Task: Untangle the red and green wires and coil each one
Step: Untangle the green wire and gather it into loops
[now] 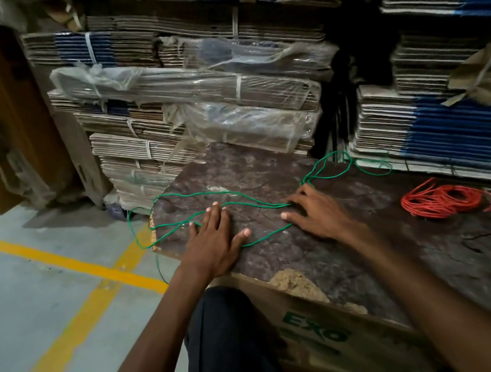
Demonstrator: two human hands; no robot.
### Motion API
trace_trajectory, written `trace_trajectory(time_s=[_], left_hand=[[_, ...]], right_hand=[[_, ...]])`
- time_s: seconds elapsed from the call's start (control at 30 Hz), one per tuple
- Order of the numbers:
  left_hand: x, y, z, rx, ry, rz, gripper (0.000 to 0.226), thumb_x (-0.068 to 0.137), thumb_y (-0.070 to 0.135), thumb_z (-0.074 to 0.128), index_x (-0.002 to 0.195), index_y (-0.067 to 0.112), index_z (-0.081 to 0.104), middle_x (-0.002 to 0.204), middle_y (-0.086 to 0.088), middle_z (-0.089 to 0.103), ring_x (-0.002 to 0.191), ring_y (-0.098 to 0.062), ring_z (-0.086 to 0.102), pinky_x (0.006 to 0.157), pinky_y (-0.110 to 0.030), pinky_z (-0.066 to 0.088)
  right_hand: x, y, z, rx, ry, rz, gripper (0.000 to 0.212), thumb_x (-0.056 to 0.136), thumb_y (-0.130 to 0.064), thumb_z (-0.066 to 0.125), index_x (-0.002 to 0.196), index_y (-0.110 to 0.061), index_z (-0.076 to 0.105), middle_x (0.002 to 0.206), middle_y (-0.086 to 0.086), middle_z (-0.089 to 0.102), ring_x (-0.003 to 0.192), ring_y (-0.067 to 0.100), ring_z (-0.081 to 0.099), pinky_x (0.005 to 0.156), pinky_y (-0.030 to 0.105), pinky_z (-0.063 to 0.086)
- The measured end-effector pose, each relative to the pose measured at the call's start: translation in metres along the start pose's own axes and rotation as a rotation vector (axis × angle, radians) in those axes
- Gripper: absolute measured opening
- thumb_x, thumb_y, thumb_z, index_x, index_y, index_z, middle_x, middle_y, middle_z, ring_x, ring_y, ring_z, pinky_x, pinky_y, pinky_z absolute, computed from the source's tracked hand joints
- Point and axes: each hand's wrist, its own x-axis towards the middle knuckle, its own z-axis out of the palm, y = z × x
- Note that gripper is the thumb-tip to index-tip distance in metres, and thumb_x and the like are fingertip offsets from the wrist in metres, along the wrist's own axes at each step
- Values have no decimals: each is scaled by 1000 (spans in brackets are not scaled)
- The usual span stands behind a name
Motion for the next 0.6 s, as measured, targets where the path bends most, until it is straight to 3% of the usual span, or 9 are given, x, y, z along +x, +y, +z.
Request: trace_trajectory(time_s=[0.1,0.13,0.27,0.43,0.6], left_hand=[[4,23,5,49,-23,71,116,69,85,-14,154,11,12,164,-9,1,151,-22,1,118,-49,4],[5,31,8,47,-37,95,117,68,86,-14,154,11,13,164,-8,3,151,-22,1,119,-48,5],[16,61,18,20,-73,179,82,95,66,22,154,10,14,164,-7,4,151,-20,1,121,-45,8],[30,92,24,-20,-107,264,77,97,61,26,154,10,15,164,-8,4,151,-21,1,121,-40,6],[20,96,18,-156,-111,350,73,98,57,32,153,11,20,163,-7,10,150,-21,7,121,-40,12]], right_hand=[[-13,28,-9,-36,-7,70,45,89,-57,56,117,-22,62,115,2,50,109,22,56,90,33,45],[-17,37,-11,-43,-8,98,45,89,-58,55,116,-22,62,114,1,49,108,22,56,89,33,46],[-32,66,-22,-38,11,171,47,89,-58,55,115,-19,63,114,1,50,106,24,58,89,37,49],[-44,86,-32,-55,30,231,45,91,-52,56,120,-17,59,124,1,48,113,25,56,92,38,47],[-50,75,-37,-62,152,137,49,91,-46,60,132,-20,54,141,1,43,124,23,51,96,36,46]])
